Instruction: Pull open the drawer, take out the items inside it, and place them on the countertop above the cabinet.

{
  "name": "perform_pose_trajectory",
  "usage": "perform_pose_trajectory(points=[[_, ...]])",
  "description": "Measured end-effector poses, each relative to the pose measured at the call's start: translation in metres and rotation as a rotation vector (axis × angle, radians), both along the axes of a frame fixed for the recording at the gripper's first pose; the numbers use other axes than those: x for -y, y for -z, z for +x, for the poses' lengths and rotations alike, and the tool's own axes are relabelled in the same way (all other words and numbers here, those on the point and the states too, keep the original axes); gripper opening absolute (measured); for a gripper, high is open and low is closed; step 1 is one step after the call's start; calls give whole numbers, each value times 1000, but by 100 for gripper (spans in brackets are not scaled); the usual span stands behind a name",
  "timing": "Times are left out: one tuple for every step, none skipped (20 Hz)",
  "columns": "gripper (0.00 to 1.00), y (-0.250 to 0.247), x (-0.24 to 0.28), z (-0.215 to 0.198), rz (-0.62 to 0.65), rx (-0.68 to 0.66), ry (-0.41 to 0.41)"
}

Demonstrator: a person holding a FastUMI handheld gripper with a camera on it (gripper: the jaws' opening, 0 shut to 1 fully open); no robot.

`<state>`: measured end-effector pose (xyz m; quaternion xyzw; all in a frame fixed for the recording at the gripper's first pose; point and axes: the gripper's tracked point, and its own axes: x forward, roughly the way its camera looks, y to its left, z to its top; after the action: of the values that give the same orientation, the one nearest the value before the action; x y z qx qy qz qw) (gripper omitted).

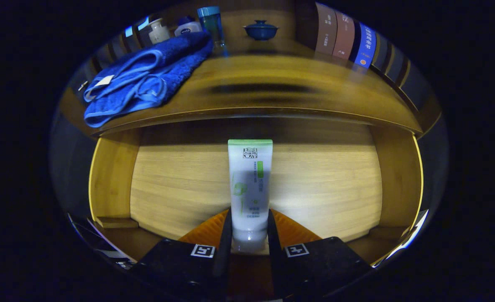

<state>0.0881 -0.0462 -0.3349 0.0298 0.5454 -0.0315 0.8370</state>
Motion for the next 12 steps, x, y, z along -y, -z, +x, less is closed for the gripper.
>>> perform_pose_trajectory(points=[[45,-6,-1,-1,1,13,0],[45,-10,-2,-3,6,25,-3],[45,-15,-4,-4,9,37,-3],[45,-21,-4,-8,7,50,-4],[45,-26,-5,-11,3,61,-9],[45,-31,-6,-14,1,72,-16],[45,-34,-8,-16,-4,82,-22],[45,-38,-10,-18,-7,92,-25],[45,-43,-10,-20,-5,103,-23],[45,-48,-11,-21,0,115,-19],[45,-54,-12,-22,6,128,-19],[45,-61,-14,-22,13,144,-20]])
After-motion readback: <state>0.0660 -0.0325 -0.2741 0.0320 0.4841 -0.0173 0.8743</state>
